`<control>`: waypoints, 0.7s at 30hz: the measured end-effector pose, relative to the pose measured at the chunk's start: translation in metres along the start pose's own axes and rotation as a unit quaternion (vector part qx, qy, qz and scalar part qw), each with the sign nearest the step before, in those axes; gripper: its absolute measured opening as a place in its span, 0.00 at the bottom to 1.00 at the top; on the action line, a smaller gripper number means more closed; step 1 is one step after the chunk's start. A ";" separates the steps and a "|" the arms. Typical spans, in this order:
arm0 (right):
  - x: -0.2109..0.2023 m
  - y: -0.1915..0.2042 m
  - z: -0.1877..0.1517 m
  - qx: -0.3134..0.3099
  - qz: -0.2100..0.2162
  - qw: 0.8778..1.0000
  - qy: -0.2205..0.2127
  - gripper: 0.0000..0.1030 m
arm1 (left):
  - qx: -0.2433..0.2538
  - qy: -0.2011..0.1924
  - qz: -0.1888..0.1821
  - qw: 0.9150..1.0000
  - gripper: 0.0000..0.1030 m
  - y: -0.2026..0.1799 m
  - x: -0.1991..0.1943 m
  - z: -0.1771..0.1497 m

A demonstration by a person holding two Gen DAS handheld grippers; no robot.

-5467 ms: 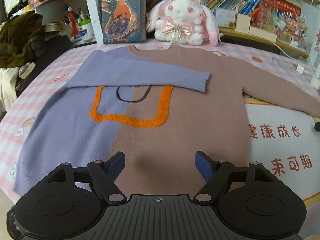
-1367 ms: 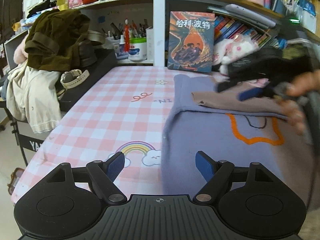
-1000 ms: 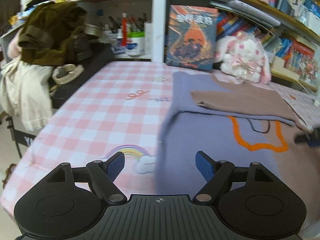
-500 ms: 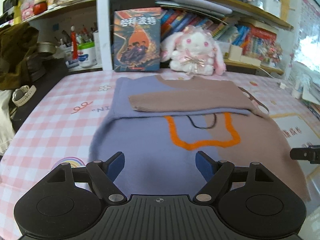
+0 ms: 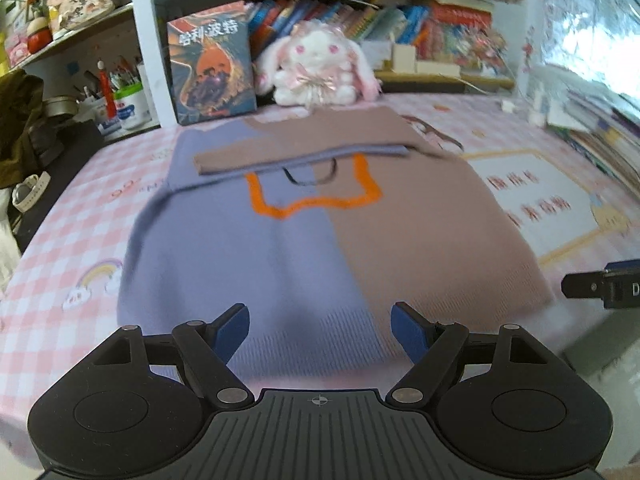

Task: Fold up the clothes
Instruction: 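Withdraw both grippers from the sweater with both sleeves folded in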

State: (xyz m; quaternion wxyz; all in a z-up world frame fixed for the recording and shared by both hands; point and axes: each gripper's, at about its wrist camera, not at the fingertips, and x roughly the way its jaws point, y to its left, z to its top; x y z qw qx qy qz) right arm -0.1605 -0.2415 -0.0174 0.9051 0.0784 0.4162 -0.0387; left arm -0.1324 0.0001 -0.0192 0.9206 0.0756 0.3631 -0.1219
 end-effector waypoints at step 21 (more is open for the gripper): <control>-0.010 -0.004 -0.020 0.038 0.053 0.998 0.003 0.64 | -0.146 0.003 0.081 0.986 0.78 0.062 -0.030 -0.029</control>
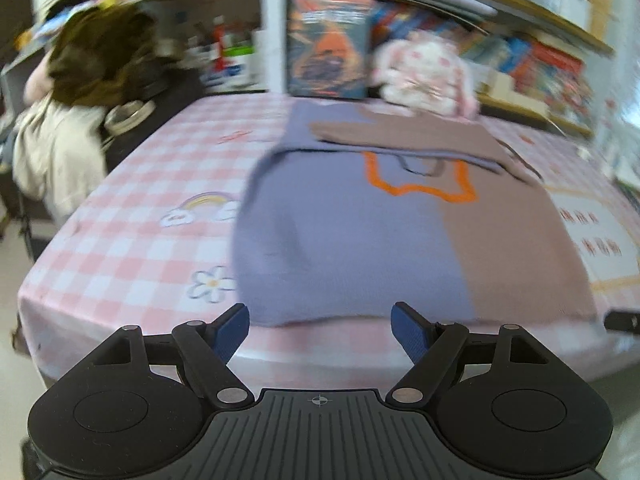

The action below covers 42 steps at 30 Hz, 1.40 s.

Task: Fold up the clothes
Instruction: 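Withdraw both grippers from the sweater with both sleeves folded in, then grasp the sweater hem with the left gripper while the right gripper grasps the hem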

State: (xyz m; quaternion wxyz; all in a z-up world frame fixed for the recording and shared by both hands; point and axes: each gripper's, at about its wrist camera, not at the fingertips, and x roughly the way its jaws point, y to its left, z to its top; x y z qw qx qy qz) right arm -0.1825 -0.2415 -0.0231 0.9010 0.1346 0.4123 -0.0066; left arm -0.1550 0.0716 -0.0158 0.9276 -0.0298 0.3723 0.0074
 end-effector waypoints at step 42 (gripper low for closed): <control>0.056 0.000 0.041 0.116 0.073 0.990 0.045 0.35 | -0.225 0.084 -0.140 0.961 0.39 0.079 0.081 0.032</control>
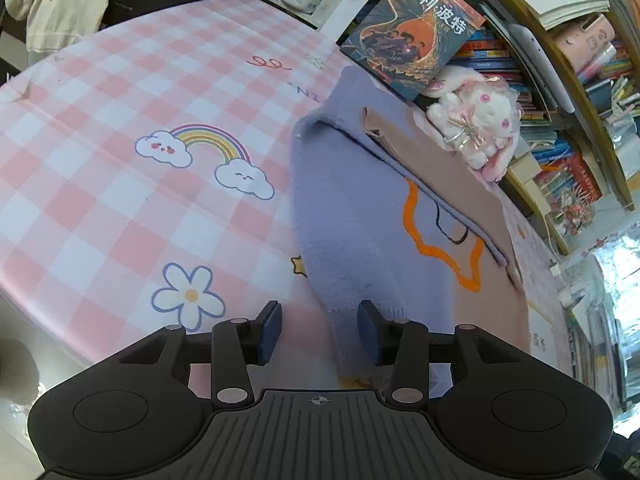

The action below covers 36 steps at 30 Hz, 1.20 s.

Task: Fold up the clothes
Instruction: 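Grasp the sweater hem with the left gripper while the right gripper grasps the hem, then lift the hem with both grippers and fold it up toward the collar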

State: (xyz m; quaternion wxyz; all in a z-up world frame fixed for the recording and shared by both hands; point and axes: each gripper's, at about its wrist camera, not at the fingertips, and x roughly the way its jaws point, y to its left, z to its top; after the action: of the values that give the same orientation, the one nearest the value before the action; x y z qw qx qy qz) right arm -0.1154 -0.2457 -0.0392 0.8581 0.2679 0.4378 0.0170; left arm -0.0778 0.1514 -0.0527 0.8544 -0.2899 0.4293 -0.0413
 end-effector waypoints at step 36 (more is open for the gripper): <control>-0.003 -0.010 0.000 0.019 0.004 1.000 0.015 0.09 | -0.063 0.043 -0.030 0.997 0.10 0.015 0.004 0.006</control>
State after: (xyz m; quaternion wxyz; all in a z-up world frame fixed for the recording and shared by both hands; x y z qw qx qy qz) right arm -0.1198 -0.2553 -0.0418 0.8460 0.2853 0.4501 0.0159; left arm -0.0733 0.1652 -0.0610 0.8138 -0.3537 0.4582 -0.0520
